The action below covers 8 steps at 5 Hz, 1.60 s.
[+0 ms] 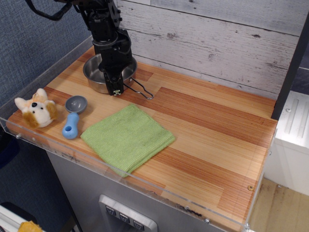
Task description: Place the silver pot on the back right of the table.
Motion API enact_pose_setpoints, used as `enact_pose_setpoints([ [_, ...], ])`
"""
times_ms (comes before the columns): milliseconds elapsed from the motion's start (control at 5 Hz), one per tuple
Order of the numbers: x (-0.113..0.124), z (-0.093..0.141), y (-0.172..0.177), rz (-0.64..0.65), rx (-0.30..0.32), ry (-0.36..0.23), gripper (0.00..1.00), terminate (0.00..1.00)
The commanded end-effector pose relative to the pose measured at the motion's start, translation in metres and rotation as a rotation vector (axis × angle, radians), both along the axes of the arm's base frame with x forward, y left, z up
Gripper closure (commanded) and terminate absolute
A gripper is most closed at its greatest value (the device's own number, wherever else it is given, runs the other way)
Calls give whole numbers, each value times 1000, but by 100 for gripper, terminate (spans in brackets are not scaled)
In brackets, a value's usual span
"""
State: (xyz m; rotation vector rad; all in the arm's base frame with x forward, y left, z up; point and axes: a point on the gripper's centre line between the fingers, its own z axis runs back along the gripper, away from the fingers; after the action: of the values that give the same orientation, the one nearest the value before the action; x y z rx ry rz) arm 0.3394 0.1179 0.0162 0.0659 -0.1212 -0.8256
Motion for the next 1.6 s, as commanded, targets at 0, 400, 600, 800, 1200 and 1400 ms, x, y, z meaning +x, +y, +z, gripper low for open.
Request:
enact_pose_setpoints([
  [0, 7, 31, 5, 27, 9, -64, 100, 0],
  [400, -7, 72, -2, 41, -11, -122, 100, 0],
  [600, -20, 87, -18, 16, -25, -139, 100, 0],
  [800, -29, 101, -42, -31, -34, -158, 100, 0],
  [1200, -31, 113, -103, -145, -38, -182, 100, 0],
  [1400, -23, 109, -138, -194, -60, -183, 100, 0],
])
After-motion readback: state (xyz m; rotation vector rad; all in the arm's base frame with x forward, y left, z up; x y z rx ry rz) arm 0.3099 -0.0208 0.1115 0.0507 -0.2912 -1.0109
